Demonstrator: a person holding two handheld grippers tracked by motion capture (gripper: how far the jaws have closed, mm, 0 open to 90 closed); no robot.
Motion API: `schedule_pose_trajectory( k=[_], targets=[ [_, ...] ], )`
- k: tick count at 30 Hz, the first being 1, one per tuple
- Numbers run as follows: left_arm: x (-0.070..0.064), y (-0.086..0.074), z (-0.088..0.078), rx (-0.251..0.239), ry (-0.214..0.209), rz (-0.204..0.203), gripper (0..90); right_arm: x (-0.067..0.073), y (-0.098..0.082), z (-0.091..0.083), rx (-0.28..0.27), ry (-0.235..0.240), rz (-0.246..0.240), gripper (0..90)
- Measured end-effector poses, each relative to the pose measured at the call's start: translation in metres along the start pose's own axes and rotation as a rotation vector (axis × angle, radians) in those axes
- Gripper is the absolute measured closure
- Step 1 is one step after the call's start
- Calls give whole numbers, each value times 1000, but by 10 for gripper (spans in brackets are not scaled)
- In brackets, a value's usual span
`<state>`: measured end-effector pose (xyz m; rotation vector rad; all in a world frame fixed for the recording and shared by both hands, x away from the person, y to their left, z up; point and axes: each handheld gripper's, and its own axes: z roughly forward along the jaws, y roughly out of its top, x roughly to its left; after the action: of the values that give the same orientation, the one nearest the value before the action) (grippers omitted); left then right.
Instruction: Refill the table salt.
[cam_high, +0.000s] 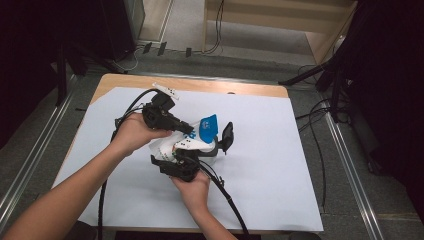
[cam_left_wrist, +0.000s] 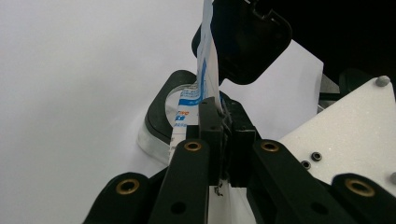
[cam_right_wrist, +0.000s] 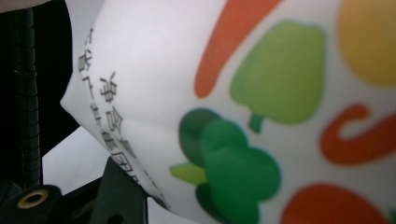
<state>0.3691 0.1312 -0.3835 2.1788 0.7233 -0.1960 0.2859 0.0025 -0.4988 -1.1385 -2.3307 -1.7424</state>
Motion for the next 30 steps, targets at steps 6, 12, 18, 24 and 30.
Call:
schedule_pose_trajectory(
  k=[6,12,18,24,30],
  targets=[
    [-1,0,0,1,-4,-2,888,1,0,0,-3,8,2,518],
    [-1,0,1,5,-3,2,888,1,0,0,-3,9,-3,516],
    [-1,1,1,1,-2,0,888,1,0,0,-6,13,-1,513],
    [-2,1,2,2,-4,0,888,1,0,0,-6,9,-9,505],
    [-2,1,2,0,-5,2,888,1,1,0,-7,9,0,512]
  ],
)
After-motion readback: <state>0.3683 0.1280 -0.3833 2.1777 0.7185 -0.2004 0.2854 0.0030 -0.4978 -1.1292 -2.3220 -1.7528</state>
